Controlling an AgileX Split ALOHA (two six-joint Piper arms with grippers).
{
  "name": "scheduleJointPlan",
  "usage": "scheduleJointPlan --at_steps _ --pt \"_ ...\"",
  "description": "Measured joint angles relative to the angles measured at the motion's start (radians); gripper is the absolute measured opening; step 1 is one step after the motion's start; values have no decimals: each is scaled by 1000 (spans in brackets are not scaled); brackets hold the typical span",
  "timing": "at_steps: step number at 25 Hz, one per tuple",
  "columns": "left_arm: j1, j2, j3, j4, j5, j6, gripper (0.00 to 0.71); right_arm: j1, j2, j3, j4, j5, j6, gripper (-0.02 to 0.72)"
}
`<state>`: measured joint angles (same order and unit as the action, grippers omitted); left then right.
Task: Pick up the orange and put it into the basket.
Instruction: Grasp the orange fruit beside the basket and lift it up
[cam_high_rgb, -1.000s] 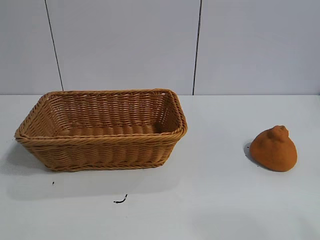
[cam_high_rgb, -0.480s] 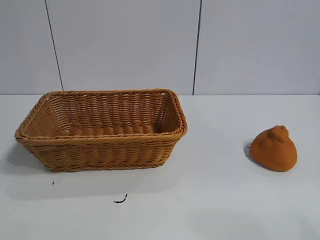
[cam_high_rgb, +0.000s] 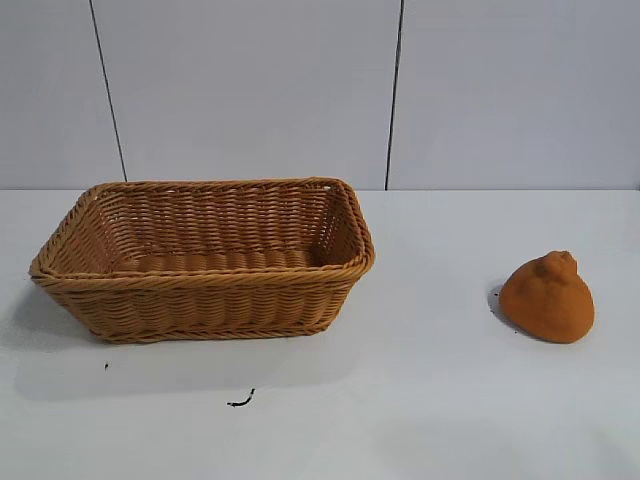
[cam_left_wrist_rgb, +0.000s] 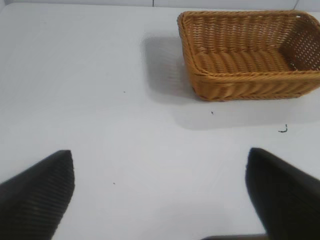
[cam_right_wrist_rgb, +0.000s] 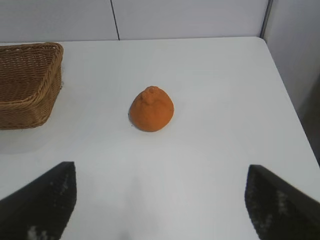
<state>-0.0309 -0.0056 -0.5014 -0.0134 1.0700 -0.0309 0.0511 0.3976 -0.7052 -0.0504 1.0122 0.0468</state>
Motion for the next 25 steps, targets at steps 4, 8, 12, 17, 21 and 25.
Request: scheduleJointPlan --at_steps 4,8,12,17,21,25 --pt "0 0 0 0 0 0 666 0 278 -158 6 0 0 630" --pt "0 0 0 0 0 0 666 0 531 -303 22 0 0 630" --pt "0 0 0 0 0 0 666 0 765 -436 50 7 0 624" --pt "0 0 0 0 0 0 666 0 1035 -590 67 28 0 621" --pt "0 0 0 0 0 0 666 0 1221 -670 70 27 0 621" --pt "0 0 0 0 0 0 666 0 1372 -688 70 22 0 621"
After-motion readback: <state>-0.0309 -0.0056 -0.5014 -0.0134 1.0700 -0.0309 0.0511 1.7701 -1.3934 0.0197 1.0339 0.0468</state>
